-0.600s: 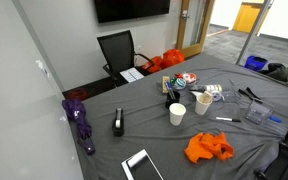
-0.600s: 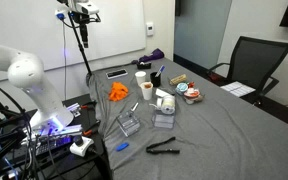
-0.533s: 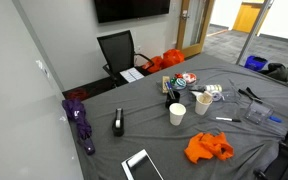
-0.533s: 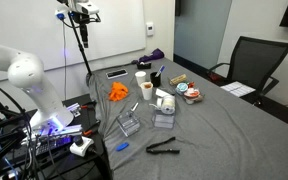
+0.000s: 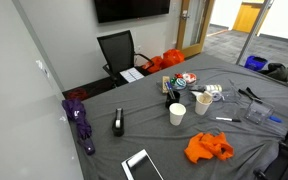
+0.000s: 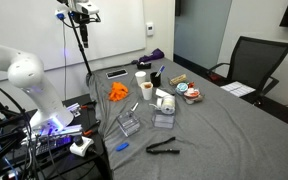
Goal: Move the black tongs to the left.
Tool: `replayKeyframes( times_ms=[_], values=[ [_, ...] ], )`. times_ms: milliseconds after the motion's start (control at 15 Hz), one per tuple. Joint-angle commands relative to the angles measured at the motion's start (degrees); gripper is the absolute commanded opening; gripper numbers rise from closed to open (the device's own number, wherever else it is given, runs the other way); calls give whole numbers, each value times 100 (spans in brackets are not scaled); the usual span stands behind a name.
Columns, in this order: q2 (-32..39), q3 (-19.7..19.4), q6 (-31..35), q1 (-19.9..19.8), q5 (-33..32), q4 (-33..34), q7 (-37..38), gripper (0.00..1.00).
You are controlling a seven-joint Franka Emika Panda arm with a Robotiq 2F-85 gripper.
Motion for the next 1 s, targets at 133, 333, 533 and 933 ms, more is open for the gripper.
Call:
replayKeyframes(
  times_ms=[133,333,533,933],
  values=[
    [2,125,-45,-179,81,19,-97,100],
    [2,125,-45,-179,81,18,-97,100],
    [2,125,-45,-179,81,19,-97,100],
    [68,2,-29,-182,51,12,-290,100]
  ],
)
